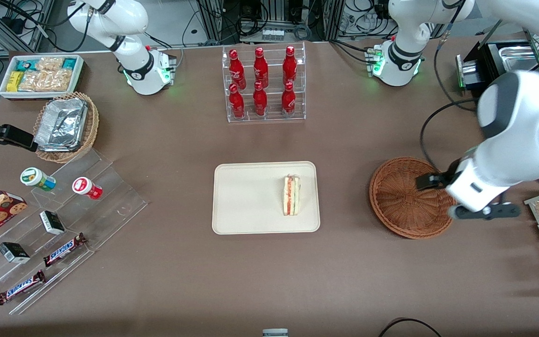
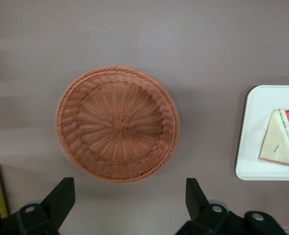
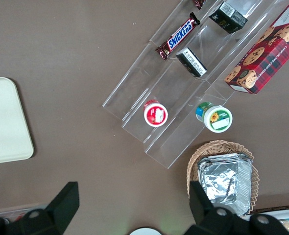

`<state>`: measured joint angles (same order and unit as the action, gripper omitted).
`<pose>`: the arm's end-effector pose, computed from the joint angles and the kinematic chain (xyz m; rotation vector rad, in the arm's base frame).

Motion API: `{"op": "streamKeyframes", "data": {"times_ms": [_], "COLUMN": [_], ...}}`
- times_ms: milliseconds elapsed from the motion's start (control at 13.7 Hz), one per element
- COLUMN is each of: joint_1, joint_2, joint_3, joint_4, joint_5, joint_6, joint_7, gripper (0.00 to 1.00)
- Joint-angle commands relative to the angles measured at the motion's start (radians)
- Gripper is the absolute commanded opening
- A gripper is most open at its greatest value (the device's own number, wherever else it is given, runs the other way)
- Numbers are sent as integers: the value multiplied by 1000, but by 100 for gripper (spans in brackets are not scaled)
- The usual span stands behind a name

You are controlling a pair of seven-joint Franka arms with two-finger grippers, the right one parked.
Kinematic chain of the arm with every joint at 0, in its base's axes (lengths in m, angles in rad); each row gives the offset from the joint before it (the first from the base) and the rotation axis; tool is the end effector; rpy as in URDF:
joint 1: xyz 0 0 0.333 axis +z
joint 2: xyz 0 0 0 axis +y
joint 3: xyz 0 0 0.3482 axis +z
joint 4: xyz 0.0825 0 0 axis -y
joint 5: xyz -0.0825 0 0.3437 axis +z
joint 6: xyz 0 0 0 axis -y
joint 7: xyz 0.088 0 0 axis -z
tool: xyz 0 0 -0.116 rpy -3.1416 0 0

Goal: Place sandwich from basket to tray

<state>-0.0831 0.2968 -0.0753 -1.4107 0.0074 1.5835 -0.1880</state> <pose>0.5989 -0.0879 0.5512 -3.1286 -0.0485 0.1940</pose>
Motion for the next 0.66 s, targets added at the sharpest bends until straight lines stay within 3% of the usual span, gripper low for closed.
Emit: {"op": "streamKeyframes", "data": {"times_ms": [0,366,585], "joint_1": [37,82,117], "joint_2": [-96,-248,-281], "joint_3": [-11,-15,-14], "joint_4": [-44,-132,-134], "joint_5": [5,5,6], "joint_6": [-63,-138,-178], "joint_7": [19,21,113], "gripper": [100,100,100]}}
